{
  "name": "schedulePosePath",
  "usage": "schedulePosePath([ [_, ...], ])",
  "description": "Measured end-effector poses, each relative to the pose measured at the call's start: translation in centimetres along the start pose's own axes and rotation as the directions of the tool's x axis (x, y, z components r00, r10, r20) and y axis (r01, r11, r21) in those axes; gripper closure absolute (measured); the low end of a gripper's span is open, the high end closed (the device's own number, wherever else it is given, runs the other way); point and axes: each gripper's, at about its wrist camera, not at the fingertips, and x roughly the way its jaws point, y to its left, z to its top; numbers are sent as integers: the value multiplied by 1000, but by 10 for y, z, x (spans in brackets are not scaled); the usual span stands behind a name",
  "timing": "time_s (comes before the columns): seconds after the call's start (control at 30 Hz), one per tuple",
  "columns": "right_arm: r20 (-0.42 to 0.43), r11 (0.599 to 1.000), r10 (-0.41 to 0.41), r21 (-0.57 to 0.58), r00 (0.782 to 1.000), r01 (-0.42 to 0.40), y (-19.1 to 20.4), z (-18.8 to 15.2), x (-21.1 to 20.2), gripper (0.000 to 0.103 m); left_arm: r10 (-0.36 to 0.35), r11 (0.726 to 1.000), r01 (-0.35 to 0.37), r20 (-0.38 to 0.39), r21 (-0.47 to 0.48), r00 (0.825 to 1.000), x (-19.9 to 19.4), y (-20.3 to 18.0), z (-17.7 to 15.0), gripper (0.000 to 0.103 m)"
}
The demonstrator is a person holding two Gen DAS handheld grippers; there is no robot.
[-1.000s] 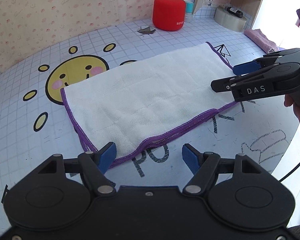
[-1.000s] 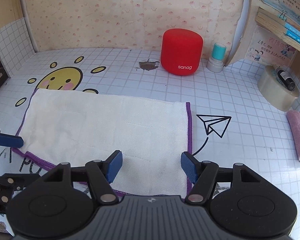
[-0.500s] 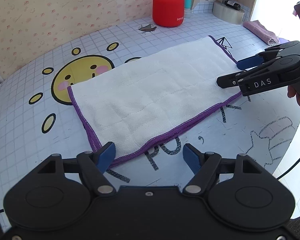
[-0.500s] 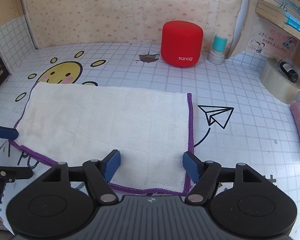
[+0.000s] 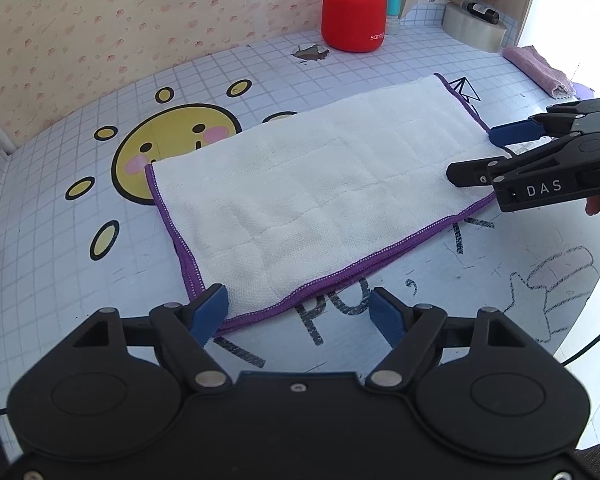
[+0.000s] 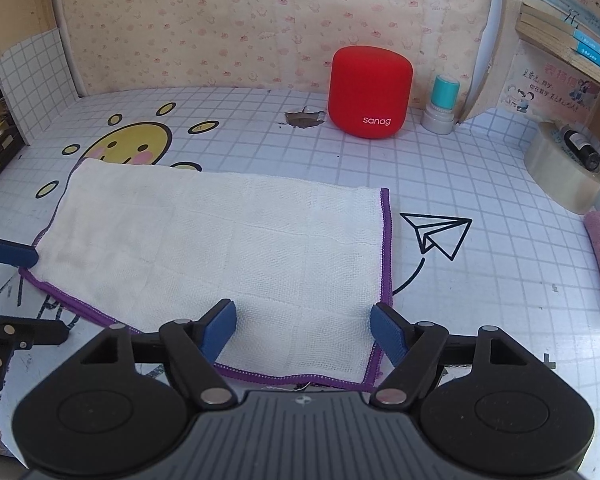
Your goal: Fold towel
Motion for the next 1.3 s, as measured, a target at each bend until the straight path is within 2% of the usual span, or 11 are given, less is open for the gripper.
schedulePosePath([
  [0.13, -3, 1000, 2, -2, 1000, -2, 0, 0, 0, 28, 12, 1000, -13, -5, -14, 1000, 0, -2, 1, 24],
  [0.27, -31, 1000, -4, -3, 1000, 4, 0, 7, -1, 27, 16, 999, -13, 48, -49, 999, -14, -1, 0, 24],
  [0.37, 2, 1000, 6, -1, 1000, -6, -1, 12, -9, 28, 39, 993, -31, 73, -111, 997, -22, 5, 0, 24],
  [0.53, 27, 999, 51, -22, 998, -50, 3, 30, -13, 29, 83, 972, -71, 44, -223, 996, -15, 17, -1, 24],
  [0.67, 49, 990, 120, -84, 992, -116, 15, 49, -12, 30, 67, 956, -55, 31, -288, 997, -10, 24, -4, 24],
  [0.87, 46, 956, 215, -216, 976, -201, 42, 81, -2, 36, 51, 943, -41, 21, -329, 998, -4, 30, -9, 24],
  [1.03, 5, 914, 286, -303, 958, -271, 66, 102, 13, 36, 44, 947, -35, 20, -320, 999, -2, 30, -7, 24],
  [1.1, -11, 900, 301, -328, 954, -288, 74, 108, 19, 37, 47, 951, -40, 17, -308, 999, -1, 29, -6, 24],
  [1.17, -38, 888, 315, -340, 948, -309, 83, 114, 27, 44, 47, 953, -41, 12, -301, 999, -1, 28, -5, 24],
  [1.3, -74, 861, 334, -382, 940, -336, 98, 122, 38, 46, 32, 953, -27, 10, -300, 999, -2, 29, -6, 24],
])
